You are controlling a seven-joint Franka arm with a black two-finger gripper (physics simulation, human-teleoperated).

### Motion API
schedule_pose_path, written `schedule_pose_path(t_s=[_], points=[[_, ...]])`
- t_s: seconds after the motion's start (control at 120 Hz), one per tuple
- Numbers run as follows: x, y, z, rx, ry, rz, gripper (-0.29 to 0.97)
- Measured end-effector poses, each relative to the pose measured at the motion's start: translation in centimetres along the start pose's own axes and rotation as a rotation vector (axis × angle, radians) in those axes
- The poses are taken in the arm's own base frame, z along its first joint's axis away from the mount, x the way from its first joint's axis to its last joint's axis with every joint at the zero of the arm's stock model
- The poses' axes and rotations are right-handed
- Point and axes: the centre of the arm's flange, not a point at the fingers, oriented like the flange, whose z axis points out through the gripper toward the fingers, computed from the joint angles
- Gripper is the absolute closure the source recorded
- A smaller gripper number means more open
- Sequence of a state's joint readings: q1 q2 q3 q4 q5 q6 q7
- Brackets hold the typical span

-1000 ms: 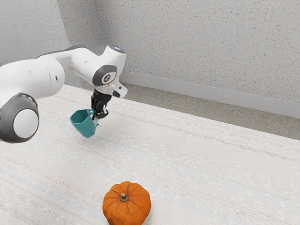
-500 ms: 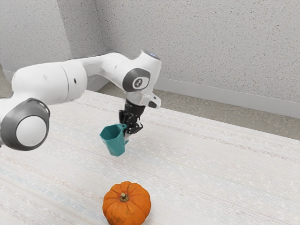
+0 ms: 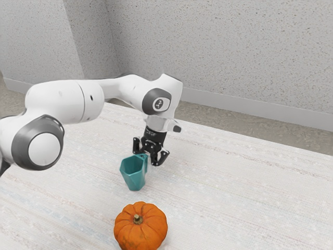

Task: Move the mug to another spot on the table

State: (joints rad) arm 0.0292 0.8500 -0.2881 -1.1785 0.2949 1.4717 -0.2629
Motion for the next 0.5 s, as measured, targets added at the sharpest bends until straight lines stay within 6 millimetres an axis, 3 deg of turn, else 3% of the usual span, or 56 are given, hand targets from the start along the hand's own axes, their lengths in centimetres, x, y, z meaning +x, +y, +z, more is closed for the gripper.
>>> schedule_pose_path(t_s=[0.175,0.267,0.392,0.5], points=[[0.1,-0.5,-0.5,-0.006,0.023,-0.086,0.26],[0.0,-1.1,-1.8,-0.016,0.071,-0.130,0.18],[-1.3,-3.2,-5.9,-0.059,0.200,-0.197,0.11],[-5.9,-6.9,-10.9,-0.160,0.320,-0.254,0.08]])
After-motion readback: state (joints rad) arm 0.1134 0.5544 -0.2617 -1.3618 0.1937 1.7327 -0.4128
